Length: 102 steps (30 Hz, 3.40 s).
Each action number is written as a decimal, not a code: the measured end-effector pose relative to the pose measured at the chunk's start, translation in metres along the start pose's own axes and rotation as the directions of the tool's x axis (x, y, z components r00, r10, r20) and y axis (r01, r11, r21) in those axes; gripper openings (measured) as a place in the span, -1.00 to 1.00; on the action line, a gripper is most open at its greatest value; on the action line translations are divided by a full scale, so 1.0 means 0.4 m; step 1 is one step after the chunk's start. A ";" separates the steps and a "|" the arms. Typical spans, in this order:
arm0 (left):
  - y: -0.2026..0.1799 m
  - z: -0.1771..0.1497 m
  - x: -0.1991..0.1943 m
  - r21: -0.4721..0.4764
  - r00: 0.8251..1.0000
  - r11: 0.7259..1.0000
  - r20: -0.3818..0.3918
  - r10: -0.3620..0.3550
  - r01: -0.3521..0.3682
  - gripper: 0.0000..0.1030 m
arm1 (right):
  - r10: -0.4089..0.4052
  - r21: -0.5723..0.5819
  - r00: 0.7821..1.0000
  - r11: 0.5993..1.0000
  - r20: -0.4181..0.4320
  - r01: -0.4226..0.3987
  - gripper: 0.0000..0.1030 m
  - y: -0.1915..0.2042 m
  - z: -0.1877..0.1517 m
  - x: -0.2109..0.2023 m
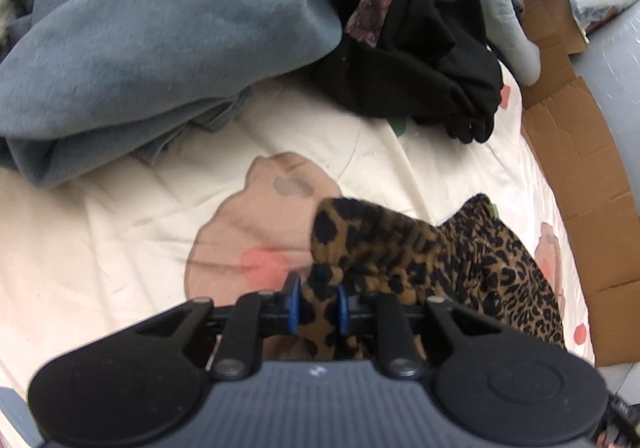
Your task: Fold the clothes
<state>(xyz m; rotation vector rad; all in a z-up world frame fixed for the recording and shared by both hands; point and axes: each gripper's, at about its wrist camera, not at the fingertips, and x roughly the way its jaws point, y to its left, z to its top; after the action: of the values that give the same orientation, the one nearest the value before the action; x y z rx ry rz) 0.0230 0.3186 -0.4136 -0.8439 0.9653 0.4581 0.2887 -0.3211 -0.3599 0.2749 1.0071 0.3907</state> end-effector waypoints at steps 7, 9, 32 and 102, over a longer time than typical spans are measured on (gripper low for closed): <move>0.008 -0.038 0.003 -0.004 0.999 1.000 -0.043 -0.006 0.005 -0.25 | -0.035 -0.063 0.999 0.997 0.009 0.035 0.15 -0.004 0.069 0.084; 0.008 -0.054 0.013 -0.007 0.998 1.000 -0.068 -0.004 0.004 -0.25 | -0.047 -0.082 0.999 0.995 0.014 0.048 0.15 -0.003 0.086 0.106; -0.009 -0.115 0.057 0.011 0.990 1.000 -0.142 -0.027 0.029 -0.21 | -0.085 -0.358 0.992 0.932 -0.089 0.048 -0.21 0.066 0.119 0.298; -0.434 0.110 0.139 0.653 0.954 0.709 -0.284 -0.097 0.267 -0.97 | -0.393 0.154 0.901 0.894 -0.181 0.421 -0.99 -0.060 -0.383 -0.352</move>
<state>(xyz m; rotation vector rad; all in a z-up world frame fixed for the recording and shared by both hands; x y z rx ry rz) 0.1922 0.2474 -0.3760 -0.2980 1.1436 -0.1955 0.0946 -0.3976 -0.3400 0.1997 1.2170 -0.0729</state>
